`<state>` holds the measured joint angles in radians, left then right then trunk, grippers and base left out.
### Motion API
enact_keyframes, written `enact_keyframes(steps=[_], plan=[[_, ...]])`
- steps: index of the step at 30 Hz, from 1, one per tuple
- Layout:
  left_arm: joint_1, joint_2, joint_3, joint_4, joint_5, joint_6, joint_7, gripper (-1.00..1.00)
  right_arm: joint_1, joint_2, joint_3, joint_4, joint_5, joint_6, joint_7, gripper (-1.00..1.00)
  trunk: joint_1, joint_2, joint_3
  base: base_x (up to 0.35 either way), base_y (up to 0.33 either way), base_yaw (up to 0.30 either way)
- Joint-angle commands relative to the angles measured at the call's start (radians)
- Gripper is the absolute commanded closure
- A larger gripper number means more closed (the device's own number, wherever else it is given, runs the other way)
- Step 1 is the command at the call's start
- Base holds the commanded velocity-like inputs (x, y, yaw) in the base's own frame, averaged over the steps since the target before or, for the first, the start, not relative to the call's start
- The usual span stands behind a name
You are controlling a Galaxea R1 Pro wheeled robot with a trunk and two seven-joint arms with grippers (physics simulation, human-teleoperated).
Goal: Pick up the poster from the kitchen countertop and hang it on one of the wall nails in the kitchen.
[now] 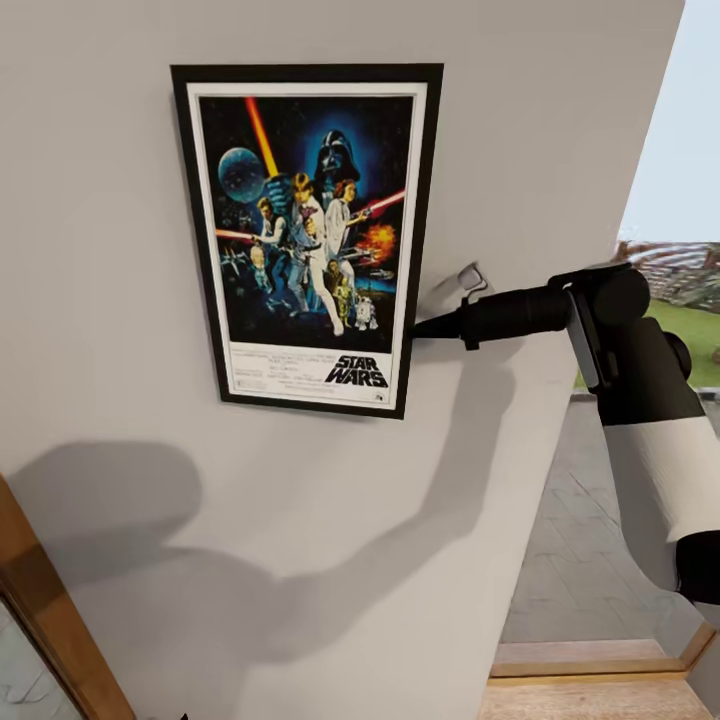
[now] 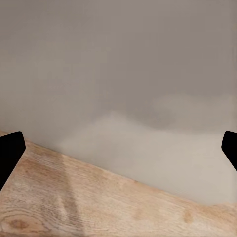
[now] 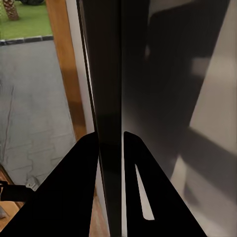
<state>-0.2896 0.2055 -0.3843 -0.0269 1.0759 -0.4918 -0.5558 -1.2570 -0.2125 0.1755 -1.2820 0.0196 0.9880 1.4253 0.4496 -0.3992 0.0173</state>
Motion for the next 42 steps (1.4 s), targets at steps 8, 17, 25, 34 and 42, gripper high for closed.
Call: enact_keyframes(steps=[8,17,25,34,42], plan=[[0.0,0.0,-0.008,0.001,0.01,-0.002,-0.004,-1.0,0.015,-0.002,0.001,-0.01,0.0,0.011,0.008,1.0,0.0,-0.001,0.0,0.0,0.0,0.0],[0.0,0.0,-0.008,0.001,0.01,-0.002,-0.004,-1.0,0.042,-0.003,0.0,-0.011,0.002,0.011,0.01,1.0,0.0,-0.001,0.0,0.0,0.0,0.0],[0.0,0.0,-0.008,0.001,0.01,-0.002,-0.004,-1.0,0.053,-0.004,-0.001,-0.012,0.002,0.011,0.01,1.0,0.0,-0.001,0.0,0.0,0.0,0.0],[0.0,0.0,-0.008,0.001,0.01,-0.002,-0.004,-1.0,0.053,-0.004,-0.002,-0.025,0.002,0.011,0.011,1.0,0.0,-0.001,0.0,0.012,0.019,0.0],[0.0,0.0,-0.008,0.001,0.01,-0.002,-0.004,-1.0,0.054,-0.004,-0.002,-0.026,0.003,0.011,0.011,1.0,0.0,-0.001,0.0,0.058,0.066,0.0]])
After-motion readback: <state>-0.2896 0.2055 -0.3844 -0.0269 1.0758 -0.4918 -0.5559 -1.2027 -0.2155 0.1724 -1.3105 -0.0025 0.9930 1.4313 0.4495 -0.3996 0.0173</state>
